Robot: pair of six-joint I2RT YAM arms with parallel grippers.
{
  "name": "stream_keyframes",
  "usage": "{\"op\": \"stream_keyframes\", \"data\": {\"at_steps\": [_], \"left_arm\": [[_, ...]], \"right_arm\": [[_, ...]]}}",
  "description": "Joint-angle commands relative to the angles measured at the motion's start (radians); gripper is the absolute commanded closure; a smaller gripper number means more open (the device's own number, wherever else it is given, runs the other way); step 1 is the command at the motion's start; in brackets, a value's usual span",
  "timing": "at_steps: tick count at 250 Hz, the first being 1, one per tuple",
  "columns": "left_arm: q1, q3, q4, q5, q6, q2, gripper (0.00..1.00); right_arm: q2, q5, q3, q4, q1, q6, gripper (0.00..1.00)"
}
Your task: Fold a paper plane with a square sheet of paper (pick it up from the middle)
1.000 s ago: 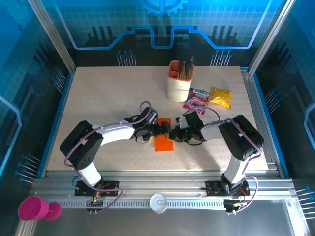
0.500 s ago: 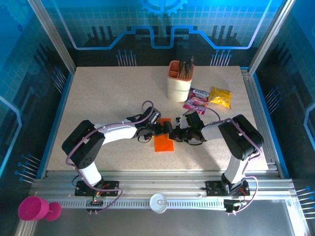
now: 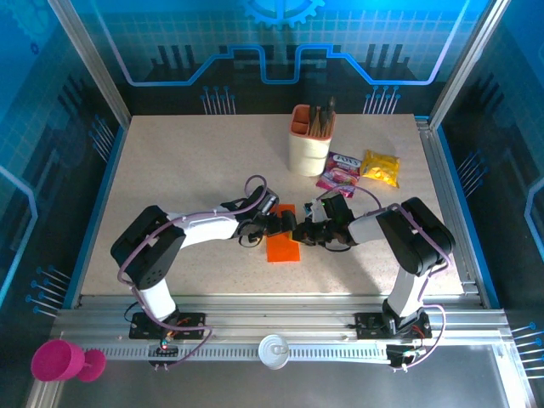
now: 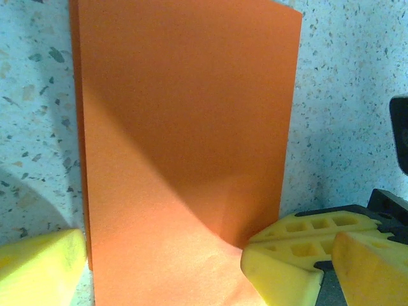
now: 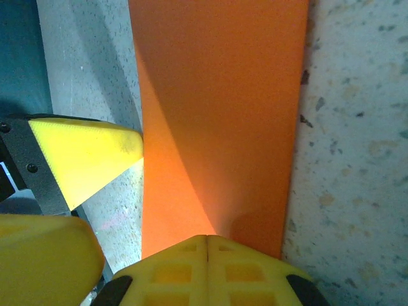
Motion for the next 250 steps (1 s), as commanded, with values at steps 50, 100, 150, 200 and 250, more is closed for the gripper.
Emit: {"op": "stream_keyframes", "data": {"at_steps": [50, 100, 150, 200, 250], "left_arm": [[-0.011, 0.014, 0.068, 0.064, -0.007, 0.030, 0.00], [-0.010, -0.014, 0.169, 0.126, -0.001, 0.001, 0.00], [-0.011, -0.041, 0.221, 0.148, -0.016, -0.017, 0.00], [-0.005, -0.056, 0.187, 0.118, 0.031, -0.031, 0.00], [0.025, -0.103, 0.194, 0.116, 0.075, -0.044, 0.05]], "right_arm": [[0.075, 0.057, -0.047, -0.059, -0.010, 0.000, 1.00], [0.076, 0.054, -0.047, -0.056, -0.014, -0.003, 1.00], [0.077, 0.052, -0.052, -0.055, -0.021, -0.004, 1.00], [0.082, 0.049, -0.052, -0.055, -0.027, -0.007, 1.00], [0.083, 0.047, -0.051, -0.060, -0.035, -0.014, 1.00]]}}
